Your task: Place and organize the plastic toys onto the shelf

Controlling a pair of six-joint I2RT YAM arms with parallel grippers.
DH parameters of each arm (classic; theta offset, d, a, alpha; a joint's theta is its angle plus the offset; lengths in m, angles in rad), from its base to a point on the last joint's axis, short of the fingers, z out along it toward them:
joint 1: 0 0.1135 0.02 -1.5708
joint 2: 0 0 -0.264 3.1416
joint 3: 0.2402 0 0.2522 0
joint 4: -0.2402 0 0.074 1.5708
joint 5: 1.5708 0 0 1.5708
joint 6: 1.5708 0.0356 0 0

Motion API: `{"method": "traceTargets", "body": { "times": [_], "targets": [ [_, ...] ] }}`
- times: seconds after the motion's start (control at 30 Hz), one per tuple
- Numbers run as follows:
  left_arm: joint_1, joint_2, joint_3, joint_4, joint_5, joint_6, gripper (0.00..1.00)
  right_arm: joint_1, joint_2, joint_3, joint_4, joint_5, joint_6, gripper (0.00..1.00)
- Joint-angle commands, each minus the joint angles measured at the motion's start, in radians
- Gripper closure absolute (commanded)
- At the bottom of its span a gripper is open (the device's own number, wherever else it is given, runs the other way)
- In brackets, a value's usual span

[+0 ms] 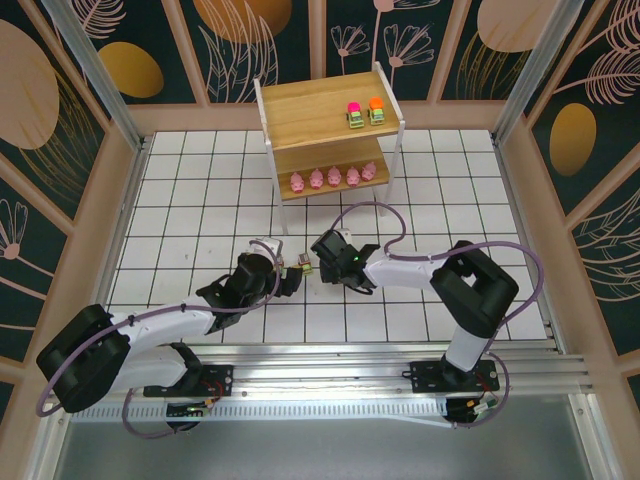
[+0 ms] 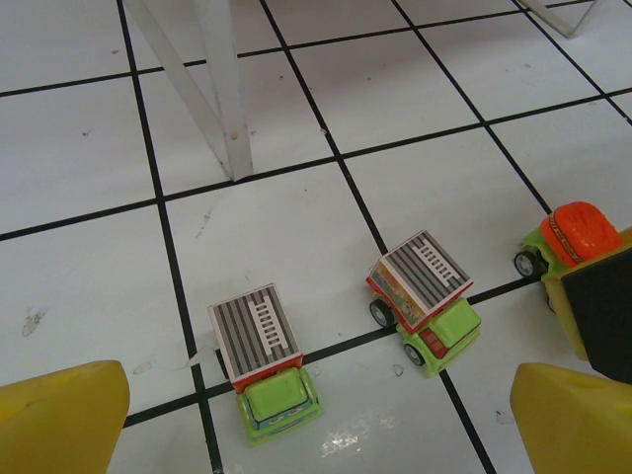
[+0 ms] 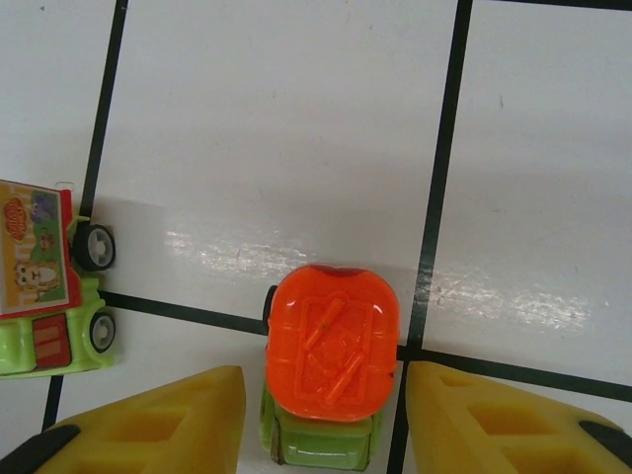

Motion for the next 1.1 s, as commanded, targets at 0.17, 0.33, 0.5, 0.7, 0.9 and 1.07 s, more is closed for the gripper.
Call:
{"method": "traceTargets", "body": {
  "times": [0.17, 0.33, 0.5, 0.7, 0.9, 1.07],
  "targets": [
    [-0.008, 0.006, 0.023, 0.001, -0.011, 0.019, 0.01, 0.002, 0.032, 0.004, 0.001, 0.005, 0.018, 0.57],
    [-0.008, 0.006, 0.024, 0.001, -0.01, 0.018, 0.01, 0.006, 0.04, 0.006, 0.003, 0.006, 0.019, 0.61],
    [-0.009, 0.007, 0.023, 0.001, -0.008, 0.018, 0.01, 0.009, 0.042, 0.014, -0.012, 0.018, 0.017, 0.66],
    [-0.01, 0.007, 0.023, 0.003, -0.003, 0.02, 0.01, 0.01, 0.022, 0.016, -0.032, 0.041, 0.016, 0.71],
    [-0.028, 0.004, 0.022, 0.016, -0.001, 0.031, 0.01, 0.011, -0.03, 0.013, -0.062, 0.071, 0.014, 0.72],
    [-0.038, 0.014, 0.027, 0.016, -0.005, 0.037, 0.01, 0.009, -0.079, 0.021, -0.099, 0.095, 0.01, 0.72]
  ]
}}
